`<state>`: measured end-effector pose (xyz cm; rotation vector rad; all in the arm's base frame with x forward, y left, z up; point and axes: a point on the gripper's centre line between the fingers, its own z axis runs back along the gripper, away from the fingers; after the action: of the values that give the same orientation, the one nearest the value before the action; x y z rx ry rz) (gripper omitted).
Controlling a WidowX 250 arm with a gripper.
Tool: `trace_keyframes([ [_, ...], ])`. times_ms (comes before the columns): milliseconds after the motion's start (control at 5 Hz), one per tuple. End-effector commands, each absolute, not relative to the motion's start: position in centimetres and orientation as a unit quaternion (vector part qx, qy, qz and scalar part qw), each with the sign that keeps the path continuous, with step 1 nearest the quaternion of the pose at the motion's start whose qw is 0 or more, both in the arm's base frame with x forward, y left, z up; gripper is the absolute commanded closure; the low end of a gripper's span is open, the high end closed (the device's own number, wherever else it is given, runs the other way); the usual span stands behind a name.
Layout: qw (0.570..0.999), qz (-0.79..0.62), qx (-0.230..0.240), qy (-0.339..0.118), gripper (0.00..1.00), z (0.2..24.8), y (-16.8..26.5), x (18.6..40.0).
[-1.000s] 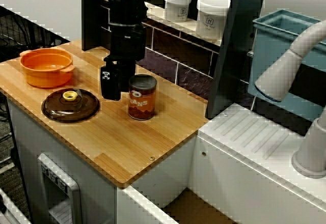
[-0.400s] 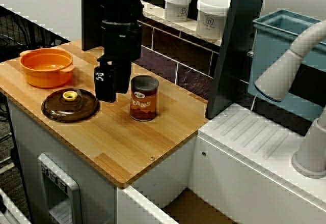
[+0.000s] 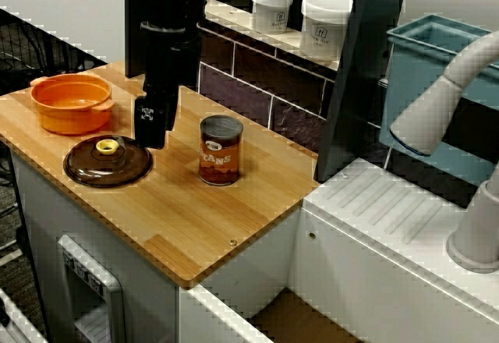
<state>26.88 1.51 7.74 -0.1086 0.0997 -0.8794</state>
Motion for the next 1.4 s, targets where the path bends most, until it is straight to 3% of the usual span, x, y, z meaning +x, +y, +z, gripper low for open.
trace_keyframes([
  [0, 0.934, -0.356, -0.015, 0.041, 0.0, 10.9, 0.9, 26.7],
  [200, 0.944, -0.326, -0.03, 0.045, 0.0, 12.0, 0.5, 27.8],
  [600, 0.97, -0.234, -0.059, 0.003, 0.0, 14.0, -0.1, 30.1],
  [1200, 0.996, -0.046, -0.068, -0.027, 0.0, 12.8, -0.7, 31.2],
])
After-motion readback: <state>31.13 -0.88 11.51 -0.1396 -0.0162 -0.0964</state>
